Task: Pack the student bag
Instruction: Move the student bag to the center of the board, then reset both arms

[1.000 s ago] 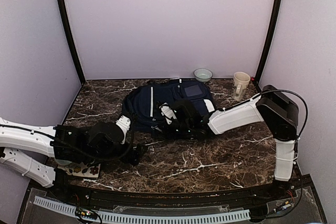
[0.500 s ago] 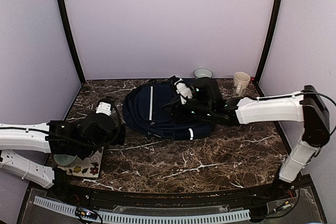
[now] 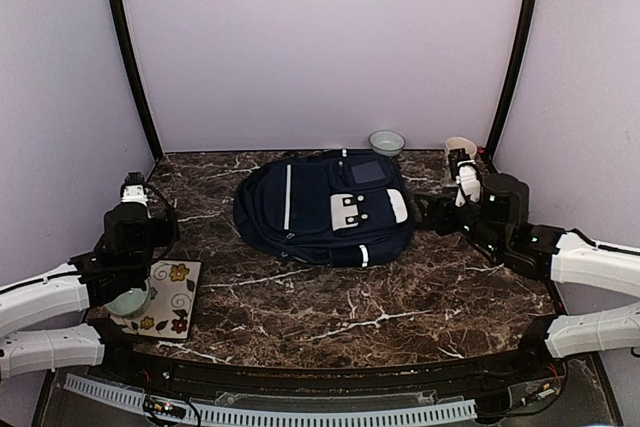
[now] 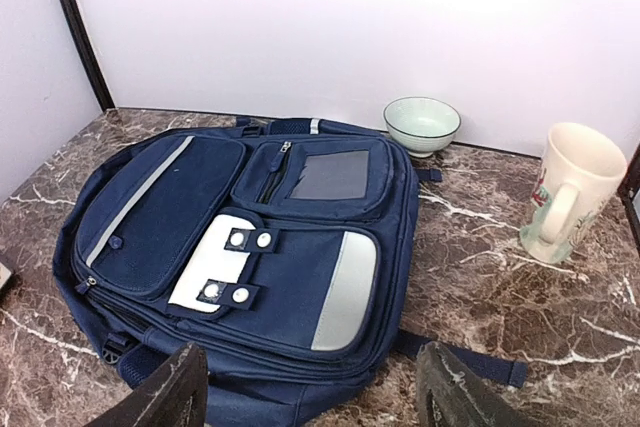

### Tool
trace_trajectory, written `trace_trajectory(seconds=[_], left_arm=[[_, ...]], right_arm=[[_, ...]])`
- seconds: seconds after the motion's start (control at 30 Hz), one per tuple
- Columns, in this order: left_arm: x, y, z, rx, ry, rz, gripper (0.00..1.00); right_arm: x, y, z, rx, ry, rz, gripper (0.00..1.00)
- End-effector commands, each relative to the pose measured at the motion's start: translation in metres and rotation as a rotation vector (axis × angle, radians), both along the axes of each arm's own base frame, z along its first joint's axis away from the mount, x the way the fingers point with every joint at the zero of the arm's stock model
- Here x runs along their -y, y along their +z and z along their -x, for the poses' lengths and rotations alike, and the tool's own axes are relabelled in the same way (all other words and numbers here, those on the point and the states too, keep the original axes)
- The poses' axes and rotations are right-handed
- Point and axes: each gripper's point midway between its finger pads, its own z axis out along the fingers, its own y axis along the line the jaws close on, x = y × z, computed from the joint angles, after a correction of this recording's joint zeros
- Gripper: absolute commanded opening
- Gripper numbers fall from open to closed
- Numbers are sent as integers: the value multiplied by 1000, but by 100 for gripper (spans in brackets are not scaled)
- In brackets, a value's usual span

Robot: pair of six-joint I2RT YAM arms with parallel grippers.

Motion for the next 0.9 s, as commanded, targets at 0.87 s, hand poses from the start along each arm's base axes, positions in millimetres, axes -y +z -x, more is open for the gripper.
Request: trace_trajectory(seconds=[0.87], left_arm=[[-74,-59,-103,99,-5,-12,98]], right_arm=[[24,-23,40,-103,-11,-237,77]])
